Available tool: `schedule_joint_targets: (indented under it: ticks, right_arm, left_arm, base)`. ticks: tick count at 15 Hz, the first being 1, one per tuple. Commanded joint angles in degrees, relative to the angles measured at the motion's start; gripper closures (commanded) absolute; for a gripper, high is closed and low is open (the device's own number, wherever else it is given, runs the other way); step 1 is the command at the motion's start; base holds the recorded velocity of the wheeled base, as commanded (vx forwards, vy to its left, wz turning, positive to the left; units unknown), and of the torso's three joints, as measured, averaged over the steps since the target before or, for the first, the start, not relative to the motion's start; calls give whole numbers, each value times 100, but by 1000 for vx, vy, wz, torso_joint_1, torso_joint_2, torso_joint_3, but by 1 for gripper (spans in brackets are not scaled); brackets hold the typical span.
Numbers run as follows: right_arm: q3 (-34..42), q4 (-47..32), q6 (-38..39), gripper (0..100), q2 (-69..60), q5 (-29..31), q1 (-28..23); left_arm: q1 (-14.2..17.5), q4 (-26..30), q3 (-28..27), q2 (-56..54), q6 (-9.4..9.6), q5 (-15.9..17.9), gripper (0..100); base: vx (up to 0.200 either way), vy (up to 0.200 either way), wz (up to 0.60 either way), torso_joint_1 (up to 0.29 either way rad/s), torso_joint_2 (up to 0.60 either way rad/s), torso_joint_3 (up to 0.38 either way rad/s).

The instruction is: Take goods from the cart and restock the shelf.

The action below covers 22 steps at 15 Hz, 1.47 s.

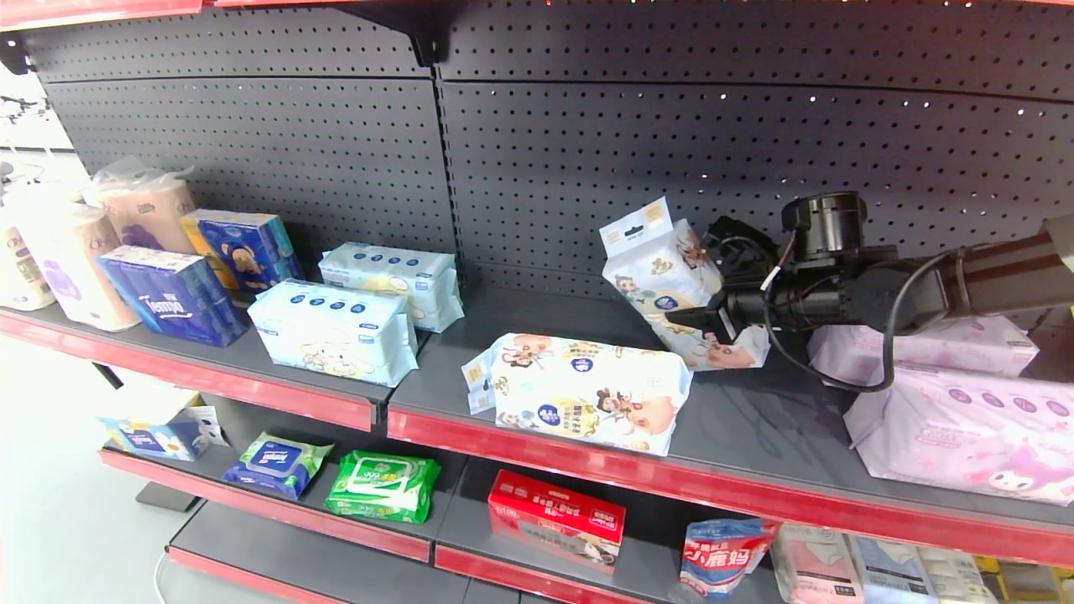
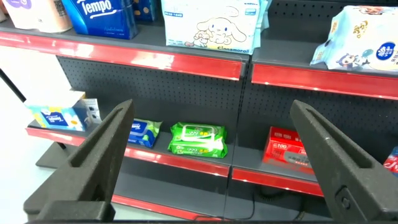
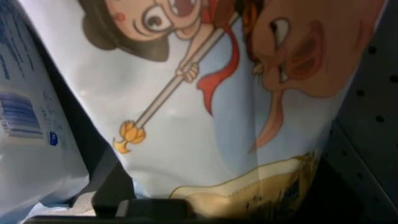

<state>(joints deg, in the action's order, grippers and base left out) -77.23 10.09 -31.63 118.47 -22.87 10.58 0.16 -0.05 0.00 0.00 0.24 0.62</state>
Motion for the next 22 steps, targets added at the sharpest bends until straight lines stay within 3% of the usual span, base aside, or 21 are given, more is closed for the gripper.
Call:
schedule_joint_targets:
  ticks: [1, 16, 17, 22]
  right_arm:
    - [15, -7, -1, 100, 10, 11, 5]
    - [-205, 1, 52, 100, 177, 116, 339]
    - [-205, 1, 52, 0, 177, 125, 348]
    - [-214, 1, 52, 0, 141, 134, 287]
  left_arm:
    - [2, -4, 0, 0, 2, -1, 0]
    - [2, -4, 0, 0, 2, -1, 0]
    - [2, -4, 0, 0, 2, -1, 0]
    - [2, -4, 0, 0, 2, -1, 0]
  base:
    - [0, 0, 0, 0, 0, 0]
    - [0, 0, 0, 0, 0, 0]
    - [0, 0, 0, 0, 0, 0]
    - [0, 0, 0, 0, 0, 0]
